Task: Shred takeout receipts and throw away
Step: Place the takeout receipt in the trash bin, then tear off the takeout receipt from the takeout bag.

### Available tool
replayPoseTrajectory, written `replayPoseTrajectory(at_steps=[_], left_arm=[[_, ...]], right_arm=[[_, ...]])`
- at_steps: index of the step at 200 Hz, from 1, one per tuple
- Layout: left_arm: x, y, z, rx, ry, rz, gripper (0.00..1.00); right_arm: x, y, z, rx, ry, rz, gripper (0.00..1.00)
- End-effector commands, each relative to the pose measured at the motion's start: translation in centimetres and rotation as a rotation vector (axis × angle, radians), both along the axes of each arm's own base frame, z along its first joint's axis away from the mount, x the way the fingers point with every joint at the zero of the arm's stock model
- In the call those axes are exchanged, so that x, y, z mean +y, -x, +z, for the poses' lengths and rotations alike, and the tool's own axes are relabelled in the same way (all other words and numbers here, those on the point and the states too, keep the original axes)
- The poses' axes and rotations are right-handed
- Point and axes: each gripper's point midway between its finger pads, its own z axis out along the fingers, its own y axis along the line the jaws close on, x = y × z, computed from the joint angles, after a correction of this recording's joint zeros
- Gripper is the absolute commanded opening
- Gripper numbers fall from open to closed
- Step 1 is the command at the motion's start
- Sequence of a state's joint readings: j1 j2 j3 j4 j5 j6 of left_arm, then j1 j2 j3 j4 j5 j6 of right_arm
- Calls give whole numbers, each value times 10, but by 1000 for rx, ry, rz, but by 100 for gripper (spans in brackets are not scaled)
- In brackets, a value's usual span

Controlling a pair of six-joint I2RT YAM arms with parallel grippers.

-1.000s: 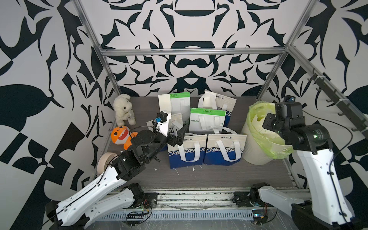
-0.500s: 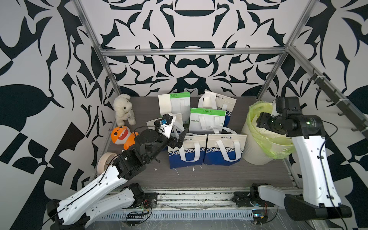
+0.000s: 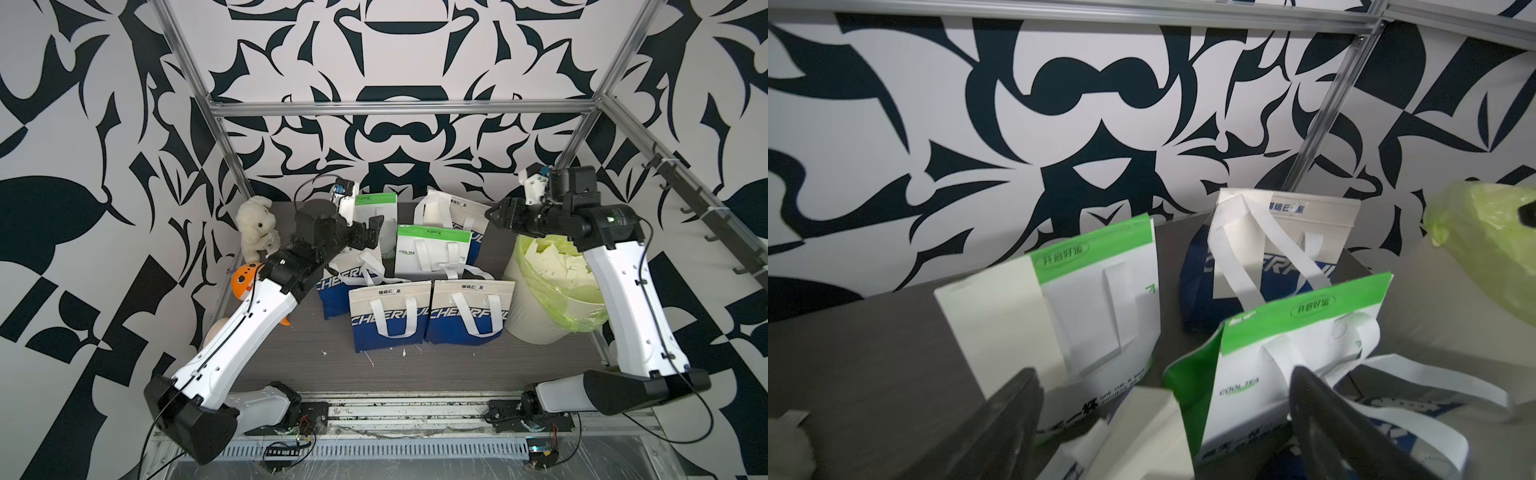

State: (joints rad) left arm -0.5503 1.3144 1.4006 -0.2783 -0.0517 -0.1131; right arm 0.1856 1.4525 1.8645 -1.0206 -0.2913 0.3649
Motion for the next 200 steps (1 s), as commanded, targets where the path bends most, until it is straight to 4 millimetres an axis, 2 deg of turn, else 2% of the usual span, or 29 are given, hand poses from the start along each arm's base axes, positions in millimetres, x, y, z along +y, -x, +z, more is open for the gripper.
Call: replayPoseTrajectory(at_steps=[1,13,34,48,61,74,93,110,116,131,147,163,200], left_arm=[[-35,-16,0,26,-24,-147,96],[-49,-29,-2,51,-9,-191,96],[-74,-44,-6,57,9,-288,97],[-89,-55,-9,39,-5,-346,98],[-101,-62,-14,31,-24,-422,100],[-109,-67,-17,15,-23,-538,100],[-109,-92,-19,2,43,-627,100],[-104,-127,-20,16,91,-616,97],[-106,-136,-19,13,91,-621,96],[-112,-152,-30,20,55,-629,92],[-119,-153,-35,-23,79,-682,92],[-126,-142,-36,-19,106,-760,91],[-142,-136,-56,20,103,-814,89]], right_arm=[[16,-21,27,-105,0,-20,65],[21,-37,27,-116,15,-29,69],[28,-64,23,-116,28,-31,70],[37,-74,26,-130,8,-2,69],[45,-75,32,-160,-23,32,67],[49,-67,41,-209,-41,61,67],[46,-49,50,-267,-36,83,66],[40,-27,53,-295,-19,98,65],[38,-19,53,-302,-14,108,65],[32,1,55,-327,-2,111,65],[24,19,58,-358,20,110,65],[16,31,59,-374,45,95,65],[13,44,60,-366,49,103,65]])
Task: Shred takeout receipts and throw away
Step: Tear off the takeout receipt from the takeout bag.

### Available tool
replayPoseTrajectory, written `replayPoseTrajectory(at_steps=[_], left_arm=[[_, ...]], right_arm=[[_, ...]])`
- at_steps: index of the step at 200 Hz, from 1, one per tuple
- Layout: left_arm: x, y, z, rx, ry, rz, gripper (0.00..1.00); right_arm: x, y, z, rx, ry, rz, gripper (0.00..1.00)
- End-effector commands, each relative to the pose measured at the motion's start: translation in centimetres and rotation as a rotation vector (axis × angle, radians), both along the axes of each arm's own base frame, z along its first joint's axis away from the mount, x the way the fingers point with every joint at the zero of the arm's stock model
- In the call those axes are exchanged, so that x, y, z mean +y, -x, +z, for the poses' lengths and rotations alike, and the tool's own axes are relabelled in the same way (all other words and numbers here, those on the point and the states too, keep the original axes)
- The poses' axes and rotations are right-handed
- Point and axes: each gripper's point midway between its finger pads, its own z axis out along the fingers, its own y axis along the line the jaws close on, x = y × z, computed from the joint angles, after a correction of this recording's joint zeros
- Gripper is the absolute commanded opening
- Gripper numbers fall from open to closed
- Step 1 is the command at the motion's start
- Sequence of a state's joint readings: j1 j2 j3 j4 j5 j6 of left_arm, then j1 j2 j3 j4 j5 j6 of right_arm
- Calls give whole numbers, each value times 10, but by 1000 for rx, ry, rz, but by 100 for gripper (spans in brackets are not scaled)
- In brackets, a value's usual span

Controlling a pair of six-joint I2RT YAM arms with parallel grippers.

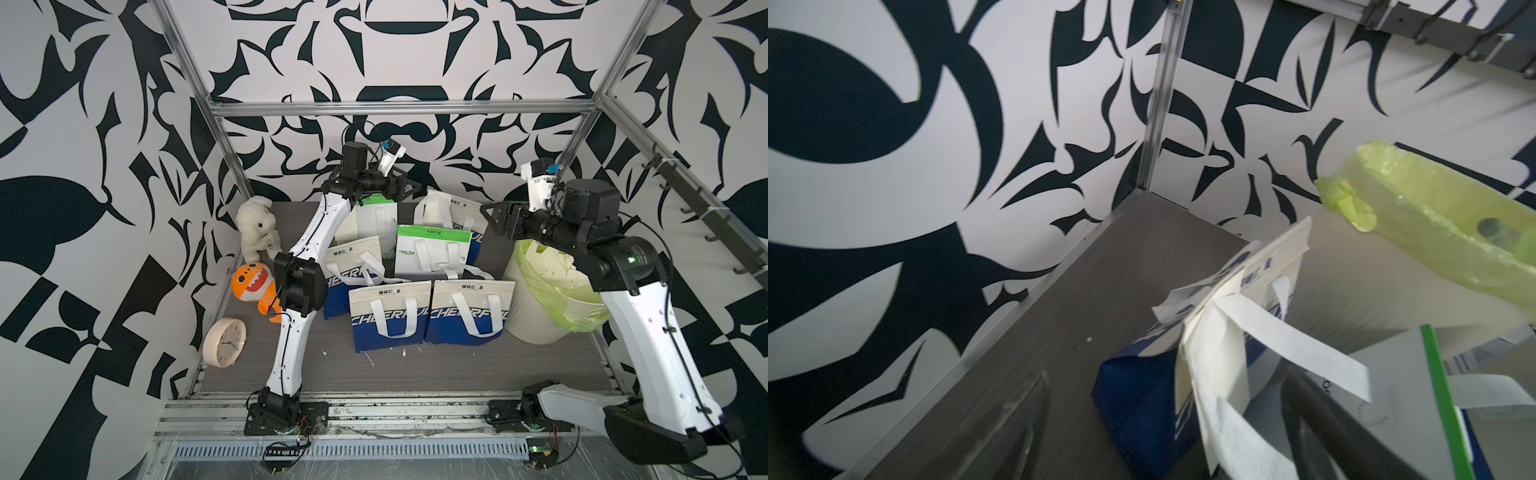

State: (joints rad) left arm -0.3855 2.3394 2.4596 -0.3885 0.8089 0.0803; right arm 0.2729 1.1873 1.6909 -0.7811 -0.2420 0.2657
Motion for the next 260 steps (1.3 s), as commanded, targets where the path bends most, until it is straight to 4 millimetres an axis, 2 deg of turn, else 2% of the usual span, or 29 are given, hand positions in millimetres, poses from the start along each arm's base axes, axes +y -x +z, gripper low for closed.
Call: replayPoseTrajectory(at_steps=[1,43,71,102,107,143,165,190,200,208,233,260], left_arm=[[-17,17,-2,-7,15,-110,89],[-45,23,-25,-77,-78,-104,89],[-54,-4,-39,-132,-138,39,87],[-66,-3,-29,-93,-38,0,86],[-68,-1,-28,-87,-26,-11,81],[-73,13,-33,-43,-8,-91,68],[-74,20,-28,-13,7,-110,46],[-72,27,-19,-7,25,-113,45],[-71,34,-15,-2,33,-133,44],[-70,38,-13,5,35,-145,38],[-67,48,-15,40,21,-163,6],[-61,57,-18,70,6,-170,3]], right_arm=[[1,-4,-7,6,25,5,65],[8,2,-15,38,-16,24,64],[13,10,-19,57,-24,46,63],[13,17,-27,75,-20,48,62],[12,18,-28,76,-18,45,62],[8,22,-29,78,-11,31,62],[7,21,-31,83,-12,16,61],[9,15,-36,106,-22,8,61],[10,9,-41,130,-25,0,61],[11,2,-45,150,-26,-12,61],[19,-21,-57,214,-32,-36,61],[29,-47,-71,253,9,-75,61]])
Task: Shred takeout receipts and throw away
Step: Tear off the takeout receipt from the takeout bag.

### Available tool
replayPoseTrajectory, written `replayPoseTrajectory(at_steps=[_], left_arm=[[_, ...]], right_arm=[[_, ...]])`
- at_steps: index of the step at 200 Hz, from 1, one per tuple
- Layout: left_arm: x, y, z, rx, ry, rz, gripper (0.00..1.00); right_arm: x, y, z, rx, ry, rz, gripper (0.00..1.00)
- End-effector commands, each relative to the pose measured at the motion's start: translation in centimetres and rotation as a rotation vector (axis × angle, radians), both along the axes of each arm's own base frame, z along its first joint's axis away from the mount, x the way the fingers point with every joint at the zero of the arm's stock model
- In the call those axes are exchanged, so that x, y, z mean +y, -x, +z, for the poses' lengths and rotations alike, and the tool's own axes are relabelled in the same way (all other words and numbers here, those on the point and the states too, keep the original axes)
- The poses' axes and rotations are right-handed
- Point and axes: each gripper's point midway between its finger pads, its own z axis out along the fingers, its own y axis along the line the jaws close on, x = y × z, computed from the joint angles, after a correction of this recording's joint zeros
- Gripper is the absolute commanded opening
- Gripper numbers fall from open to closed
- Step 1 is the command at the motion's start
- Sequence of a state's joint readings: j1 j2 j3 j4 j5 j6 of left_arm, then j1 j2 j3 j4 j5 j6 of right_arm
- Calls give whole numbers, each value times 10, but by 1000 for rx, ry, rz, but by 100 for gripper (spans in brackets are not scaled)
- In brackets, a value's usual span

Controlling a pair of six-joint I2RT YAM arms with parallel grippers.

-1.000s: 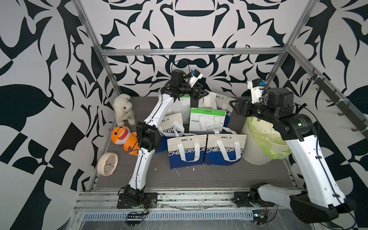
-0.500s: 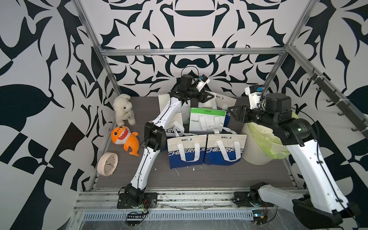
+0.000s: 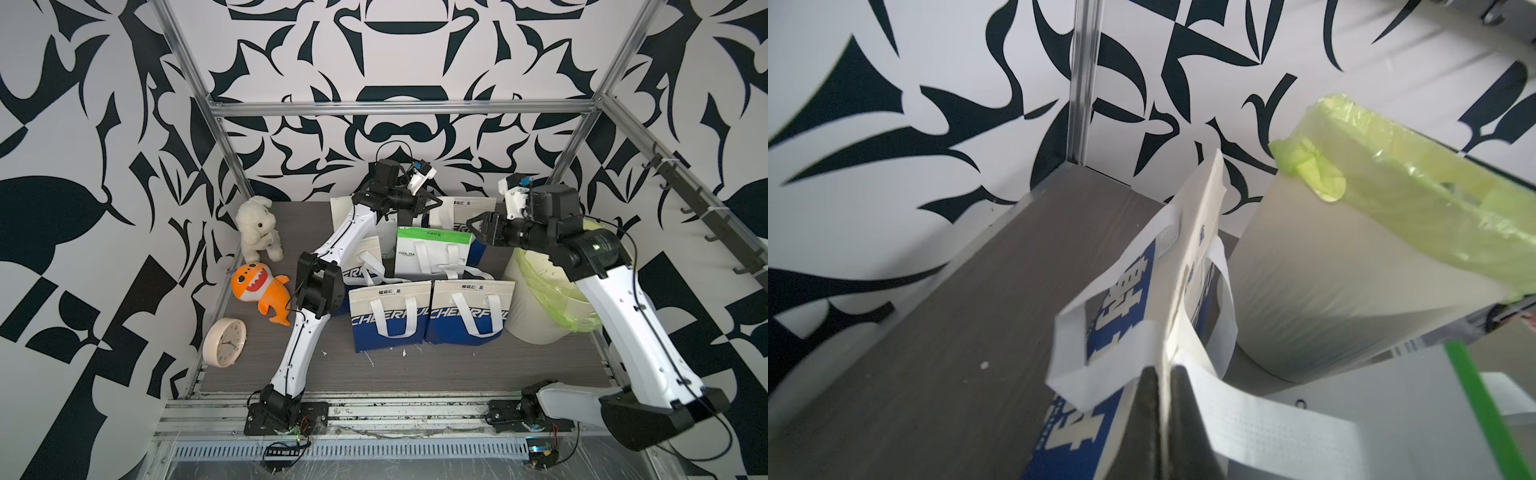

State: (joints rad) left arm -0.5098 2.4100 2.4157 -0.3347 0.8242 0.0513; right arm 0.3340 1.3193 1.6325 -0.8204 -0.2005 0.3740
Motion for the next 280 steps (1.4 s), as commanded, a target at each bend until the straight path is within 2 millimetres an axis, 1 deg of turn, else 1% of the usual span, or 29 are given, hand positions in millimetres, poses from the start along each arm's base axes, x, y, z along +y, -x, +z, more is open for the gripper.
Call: replayPoseTrajectory(at_steps=[1,14,56,74,94,114,132,171,227,251,266,280], left_arm=[[10,22,33,-13,25,-39,3],[14,28,35,-7,35,-49,0],[32,51,42,13,78,-103,0],[40,59,42,43,98,-129,0],[47,65,39,68,109,-148,0],[51,69,37,77,112,-159,0],[52,69,38,81,116,-162,0],[51,69,37,91,123,-175,0],[51,68,30,91,111,-173,0],[51,68,27,91,102,-173,0],[51,66,25,97,98,-169,0],[50,64,22,106,93,-166,0]], right_arm=[[5,-19,5,-11,10,-50,61],[12,-30,-2,-5,18,-50,61],[36,-62,-22,-45,44,24,61],[46,-69,-26,-78,47,78,63],[48,-77,-31,-89,64,93,63],[51,-83,-31,-102,63,119,62],[51,-91,-34,-105,51,132,61],[60,-96,-41,-88,-52,206,53],[68,-104,-51,-60,-139,277,39],[74,-108,-54,-39,-156,305,36],[77,-109,-62,-7,-157,318,35],[79,-111,-65,10,-164,327,34]])
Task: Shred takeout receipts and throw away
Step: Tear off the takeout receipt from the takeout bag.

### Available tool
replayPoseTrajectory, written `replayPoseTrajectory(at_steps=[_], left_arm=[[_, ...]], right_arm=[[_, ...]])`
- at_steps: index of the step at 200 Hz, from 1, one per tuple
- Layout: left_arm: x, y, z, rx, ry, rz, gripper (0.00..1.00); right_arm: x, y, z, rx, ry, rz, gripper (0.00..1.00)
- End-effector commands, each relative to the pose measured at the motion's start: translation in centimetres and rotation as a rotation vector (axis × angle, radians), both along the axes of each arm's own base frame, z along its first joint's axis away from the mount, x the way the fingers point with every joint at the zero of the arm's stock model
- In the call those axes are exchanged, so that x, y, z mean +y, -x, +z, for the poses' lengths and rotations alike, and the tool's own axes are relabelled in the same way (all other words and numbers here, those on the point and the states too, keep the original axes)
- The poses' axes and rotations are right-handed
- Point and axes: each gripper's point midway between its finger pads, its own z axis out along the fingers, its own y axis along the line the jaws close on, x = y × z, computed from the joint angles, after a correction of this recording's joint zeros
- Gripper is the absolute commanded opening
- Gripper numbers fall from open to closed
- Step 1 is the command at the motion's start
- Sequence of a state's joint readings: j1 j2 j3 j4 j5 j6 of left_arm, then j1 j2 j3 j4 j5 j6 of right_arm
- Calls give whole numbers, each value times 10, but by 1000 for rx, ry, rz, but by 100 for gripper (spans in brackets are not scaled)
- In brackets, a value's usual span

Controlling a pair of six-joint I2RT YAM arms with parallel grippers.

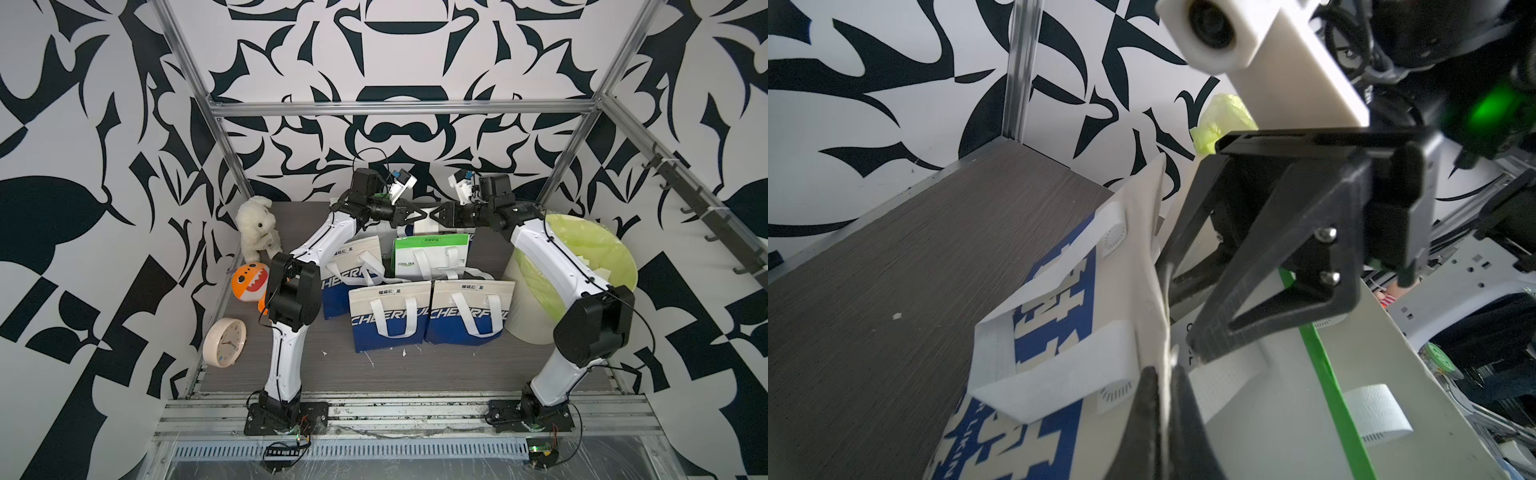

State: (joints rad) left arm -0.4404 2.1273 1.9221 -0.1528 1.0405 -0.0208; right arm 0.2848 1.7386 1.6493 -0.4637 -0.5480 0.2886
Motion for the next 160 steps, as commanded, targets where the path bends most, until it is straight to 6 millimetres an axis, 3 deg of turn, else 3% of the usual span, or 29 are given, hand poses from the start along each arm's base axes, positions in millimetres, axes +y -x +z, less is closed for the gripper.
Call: replayPoseTrajectory(at_steps=[1,89,127,160], left_arm=[[0,11,17,-28,27,-51,0],[-2,11,10,-32,10,-57,0],[-4,11,2,-19,-8,-57,0],[-6,10,1,-31,-17,-55,0]], right_arm=[[9,-4,21,-43,-43,44,33],[10,-16,34,-82,-18,46,33],[14,-25,41,-96,-24,53,25],[16,-28,36,-80,-5,65,21]])
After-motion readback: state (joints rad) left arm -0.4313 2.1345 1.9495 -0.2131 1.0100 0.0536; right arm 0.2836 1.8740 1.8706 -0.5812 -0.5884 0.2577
